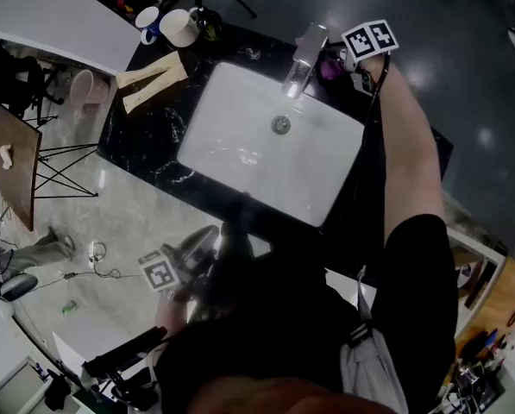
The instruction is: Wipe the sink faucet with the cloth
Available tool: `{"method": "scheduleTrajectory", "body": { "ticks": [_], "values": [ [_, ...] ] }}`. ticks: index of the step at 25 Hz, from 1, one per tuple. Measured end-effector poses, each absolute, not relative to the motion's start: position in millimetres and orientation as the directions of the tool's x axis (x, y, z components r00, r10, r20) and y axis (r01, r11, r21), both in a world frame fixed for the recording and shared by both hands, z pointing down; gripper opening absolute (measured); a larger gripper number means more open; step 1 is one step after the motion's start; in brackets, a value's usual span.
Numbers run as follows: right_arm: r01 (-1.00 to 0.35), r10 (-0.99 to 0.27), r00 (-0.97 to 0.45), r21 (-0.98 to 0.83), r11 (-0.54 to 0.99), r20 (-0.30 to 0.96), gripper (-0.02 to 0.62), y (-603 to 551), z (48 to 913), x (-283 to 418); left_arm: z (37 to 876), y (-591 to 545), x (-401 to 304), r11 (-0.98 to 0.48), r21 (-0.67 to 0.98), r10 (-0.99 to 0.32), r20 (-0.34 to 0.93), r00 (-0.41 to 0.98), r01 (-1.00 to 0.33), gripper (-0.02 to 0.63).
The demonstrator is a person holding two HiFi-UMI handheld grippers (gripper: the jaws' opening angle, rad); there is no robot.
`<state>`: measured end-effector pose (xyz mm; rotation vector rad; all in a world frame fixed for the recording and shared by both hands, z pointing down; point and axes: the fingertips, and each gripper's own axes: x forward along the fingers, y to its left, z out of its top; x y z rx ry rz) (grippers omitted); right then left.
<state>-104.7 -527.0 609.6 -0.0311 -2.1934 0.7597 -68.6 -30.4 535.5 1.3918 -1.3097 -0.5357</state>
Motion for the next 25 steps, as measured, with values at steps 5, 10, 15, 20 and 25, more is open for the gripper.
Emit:
{"method": "scheduleTrajectory", "body": {
  "ticks": [5,10,15,20,25],
  "values": [
    [-0.179,0.215,-0.812,-0.582,0.793,0.542,0.095,-525.8,566.2,-100.3,527.7,-42.8,-61.2,0.159,0.896,-0.891,0.311,0.332,-0.415,0.002],
    [-0.067,0.116,-0.969,-0.687,0.724,0.216,0.097,-512.2,465.7,-69.7,519.5,-46.7,-58.5,0.118,0.898,-0.889,0.286,0.357,-0.424,0.002],
    [0.023,0.126,-0.986,-0.661,0.750,0.108,0.097,-482.7,423.6,-63.1,509.5,-52.0,-52.0,0.075,0.895,-0.888,0.261,0.379,-0.440,0.002],
    [-0.051,0.013,-0.997,-0.728,0.684,0.082,0.097,-480.9,451.6,-64.4,511.9,-39.0,-49.7,0.091,0.892,-0.897,0.266,0.354,-0.442,0.002],
    [-0.260,-0.121,-0.965,-0.774,0.577,0.233,0.097,-488.5,528.8,-61.5,521.0,-24.1,-56.2,0.114,0.900,-0.912,0.263,0.315,-0.421,0.002]
  ]
}}
